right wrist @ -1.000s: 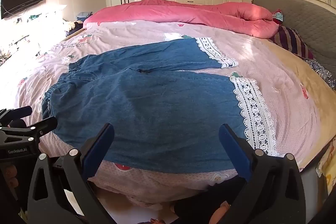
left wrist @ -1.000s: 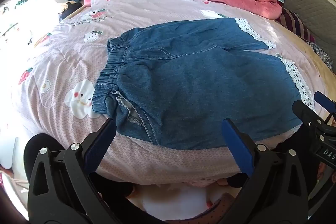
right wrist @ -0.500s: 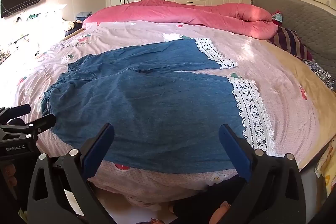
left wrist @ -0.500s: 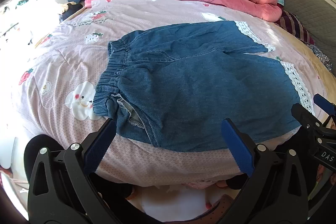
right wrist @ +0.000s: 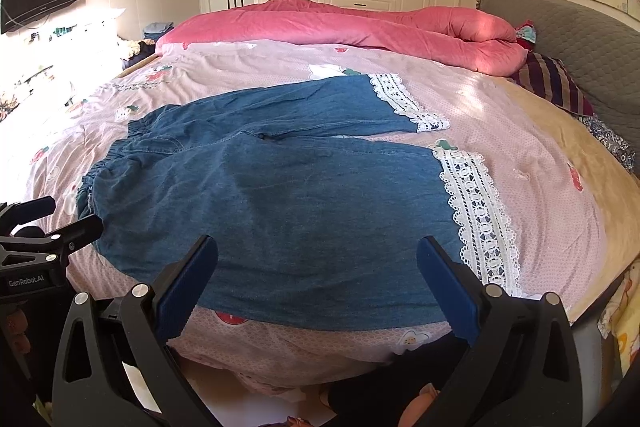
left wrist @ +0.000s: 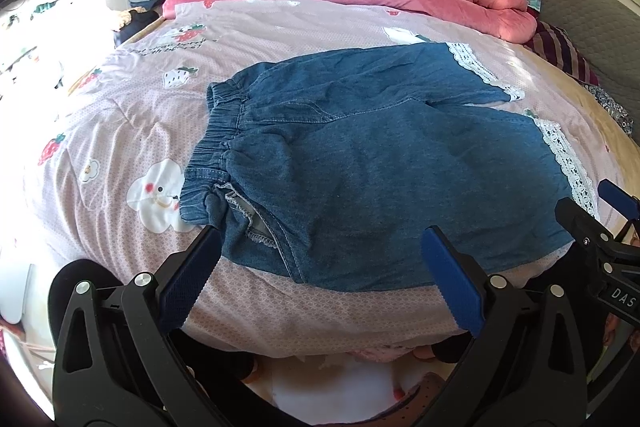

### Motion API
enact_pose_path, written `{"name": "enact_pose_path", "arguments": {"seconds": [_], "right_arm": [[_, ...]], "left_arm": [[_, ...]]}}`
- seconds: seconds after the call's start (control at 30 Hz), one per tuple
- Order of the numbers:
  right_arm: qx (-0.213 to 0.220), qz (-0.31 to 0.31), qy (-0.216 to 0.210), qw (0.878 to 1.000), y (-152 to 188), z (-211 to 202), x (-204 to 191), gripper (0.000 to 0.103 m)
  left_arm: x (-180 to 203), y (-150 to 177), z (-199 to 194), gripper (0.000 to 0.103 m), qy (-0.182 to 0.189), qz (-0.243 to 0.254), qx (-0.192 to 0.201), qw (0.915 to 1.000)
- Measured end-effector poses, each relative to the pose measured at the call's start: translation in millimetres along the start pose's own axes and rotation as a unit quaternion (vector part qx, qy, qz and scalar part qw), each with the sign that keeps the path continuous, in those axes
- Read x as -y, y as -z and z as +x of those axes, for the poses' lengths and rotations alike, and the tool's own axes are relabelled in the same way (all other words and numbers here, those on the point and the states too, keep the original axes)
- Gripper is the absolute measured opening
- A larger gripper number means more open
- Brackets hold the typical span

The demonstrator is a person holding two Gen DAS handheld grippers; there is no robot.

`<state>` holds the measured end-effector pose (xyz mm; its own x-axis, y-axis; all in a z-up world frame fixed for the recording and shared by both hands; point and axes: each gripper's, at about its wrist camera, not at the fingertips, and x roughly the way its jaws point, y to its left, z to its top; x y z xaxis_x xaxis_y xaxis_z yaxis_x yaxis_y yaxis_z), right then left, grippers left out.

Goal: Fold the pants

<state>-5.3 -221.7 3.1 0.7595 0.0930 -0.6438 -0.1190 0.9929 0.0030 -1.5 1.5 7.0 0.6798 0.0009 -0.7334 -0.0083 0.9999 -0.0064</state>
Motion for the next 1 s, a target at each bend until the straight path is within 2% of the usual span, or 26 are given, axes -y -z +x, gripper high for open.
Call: {"name": "enact_pose_path", "arguments": {"seconds": [1.0], "right_arm": [[-0.001,-0.007,-0.001,1.000,-1.5,0.8,-8.5,0.099]], "left_arm": [[-2.4,-1.9,1.3,0.094,-0.003,-0.001,0.000,1.0000]]}}
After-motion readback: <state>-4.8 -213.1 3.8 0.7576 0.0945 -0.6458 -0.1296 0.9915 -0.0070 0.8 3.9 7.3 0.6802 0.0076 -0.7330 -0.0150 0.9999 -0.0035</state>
